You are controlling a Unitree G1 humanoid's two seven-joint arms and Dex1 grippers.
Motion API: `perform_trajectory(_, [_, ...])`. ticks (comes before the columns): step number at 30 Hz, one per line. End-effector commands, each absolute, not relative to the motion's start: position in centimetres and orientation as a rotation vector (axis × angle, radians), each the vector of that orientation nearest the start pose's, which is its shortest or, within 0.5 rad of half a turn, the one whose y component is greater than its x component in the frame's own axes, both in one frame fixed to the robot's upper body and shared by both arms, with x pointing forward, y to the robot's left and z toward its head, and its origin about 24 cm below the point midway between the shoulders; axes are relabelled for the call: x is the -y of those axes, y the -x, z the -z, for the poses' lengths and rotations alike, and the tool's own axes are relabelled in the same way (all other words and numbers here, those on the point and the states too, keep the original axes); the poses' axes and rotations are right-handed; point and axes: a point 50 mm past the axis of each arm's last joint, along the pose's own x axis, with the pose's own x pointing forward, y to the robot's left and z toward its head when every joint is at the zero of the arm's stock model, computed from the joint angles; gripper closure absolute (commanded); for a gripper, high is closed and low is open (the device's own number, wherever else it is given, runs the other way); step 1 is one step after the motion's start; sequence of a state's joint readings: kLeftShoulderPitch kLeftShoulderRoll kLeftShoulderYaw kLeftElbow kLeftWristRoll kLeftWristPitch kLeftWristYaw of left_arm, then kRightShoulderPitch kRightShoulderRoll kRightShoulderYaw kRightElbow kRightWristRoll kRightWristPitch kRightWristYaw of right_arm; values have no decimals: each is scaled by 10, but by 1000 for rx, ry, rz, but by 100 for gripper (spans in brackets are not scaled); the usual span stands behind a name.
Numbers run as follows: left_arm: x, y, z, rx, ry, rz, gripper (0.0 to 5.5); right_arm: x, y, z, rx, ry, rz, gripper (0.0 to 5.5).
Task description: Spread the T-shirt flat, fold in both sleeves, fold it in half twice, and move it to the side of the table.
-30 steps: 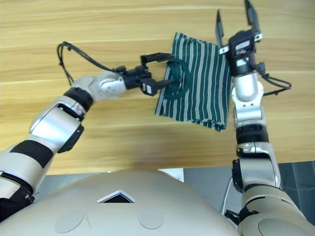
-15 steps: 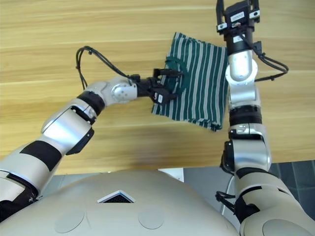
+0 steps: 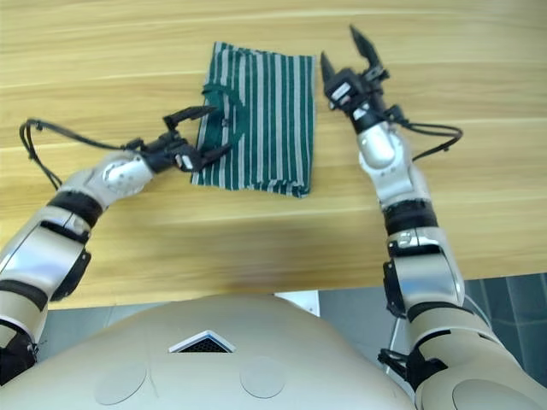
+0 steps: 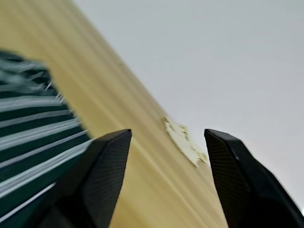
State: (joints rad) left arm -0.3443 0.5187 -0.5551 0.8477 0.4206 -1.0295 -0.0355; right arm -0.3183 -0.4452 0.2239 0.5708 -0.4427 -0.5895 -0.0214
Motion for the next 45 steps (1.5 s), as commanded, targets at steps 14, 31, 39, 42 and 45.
perform_trajectory(14, [-143,-216,-50,401,-711,736,137,197,-197,-31,234,828,-936,267])
perform_trajectory(31, [-121,-200,-13,357,-803,1087,137,205,-208,-34,232,819,-871,267])
perform_trajectory(39, [-136,-186,4,244,-806,1114,137,203,-200,7,58,881,-938,267])
perform_trajectory(42, [-138,-177,7,217,-782,1128,137,198,-192,15,35,900,-976,267])
perform_trajectory(45, [-141,-160,13,151,-753,1178,137,203,-188,17,14,937,-966,267])
